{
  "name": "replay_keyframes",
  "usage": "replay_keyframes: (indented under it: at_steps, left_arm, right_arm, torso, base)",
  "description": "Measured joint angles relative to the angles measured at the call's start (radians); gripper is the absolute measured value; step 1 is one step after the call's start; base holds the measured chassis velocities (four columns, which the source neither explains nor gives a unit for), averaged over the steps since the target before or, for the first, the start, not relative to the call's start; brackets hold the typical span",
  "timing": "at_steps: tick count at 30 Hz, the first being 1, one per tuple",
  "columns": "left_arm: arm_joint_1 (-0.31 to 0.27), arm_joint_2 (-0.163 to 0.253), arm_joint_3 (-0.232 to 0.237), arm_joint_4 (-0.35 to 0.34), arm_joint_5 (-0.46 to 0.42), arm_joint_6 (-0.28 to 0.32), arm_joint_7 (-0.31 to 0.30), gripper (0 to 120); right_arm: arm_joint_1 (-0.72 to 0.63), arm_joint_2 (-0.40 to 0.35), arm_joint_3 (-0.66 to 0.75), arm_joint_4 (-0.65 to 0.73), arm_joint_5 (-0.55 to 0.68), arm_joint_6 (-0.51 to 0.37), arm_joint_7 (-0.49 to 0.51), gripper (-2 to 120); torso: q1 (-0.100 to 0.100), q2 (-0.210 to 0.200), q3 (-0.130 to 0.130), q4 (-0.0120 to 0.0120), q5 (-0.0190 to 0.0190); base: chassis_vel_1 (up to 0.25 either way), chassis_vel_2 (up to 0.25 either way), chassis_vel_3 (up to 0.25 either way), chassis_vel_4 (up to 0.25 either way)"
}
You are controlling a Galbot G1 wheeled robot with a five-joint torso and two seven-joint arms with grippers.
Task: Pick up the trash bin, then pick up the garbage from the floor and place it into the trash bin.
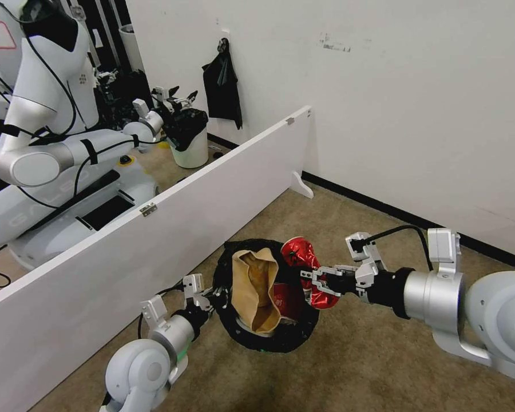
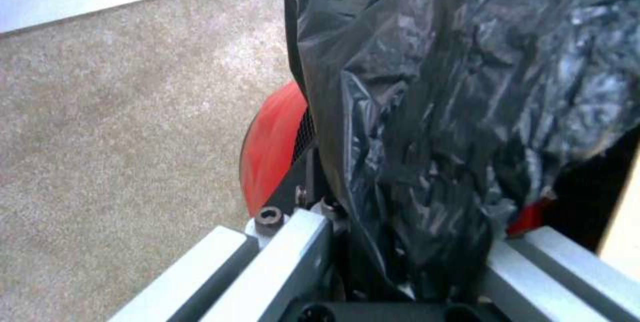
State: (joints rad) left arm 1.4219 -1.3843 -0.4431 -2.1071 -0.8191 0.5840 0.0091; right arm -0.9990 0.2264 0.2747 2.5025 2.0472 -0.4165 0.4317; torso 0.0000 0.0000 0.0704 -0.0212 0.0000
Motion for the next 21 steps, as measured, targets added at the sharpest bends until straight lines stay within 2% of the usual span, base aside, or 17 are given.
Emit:
replay_keyframes:
  at_steps: [21]
  left_arm:
    - [0.000, -0.015, 0.014, -0.006, 0.015, -0.002, -0.003, 0]
  right_arm:
    - [-0.008, 0.031, -0.013, -0.007, -0.032, -0.005, -0.021, 26]
  torso:
    - [0.000, 0.000, 0.000, 0.0000, -0.0001]
  base:
    - [0.000, 0.000, 0.000, 0.000]
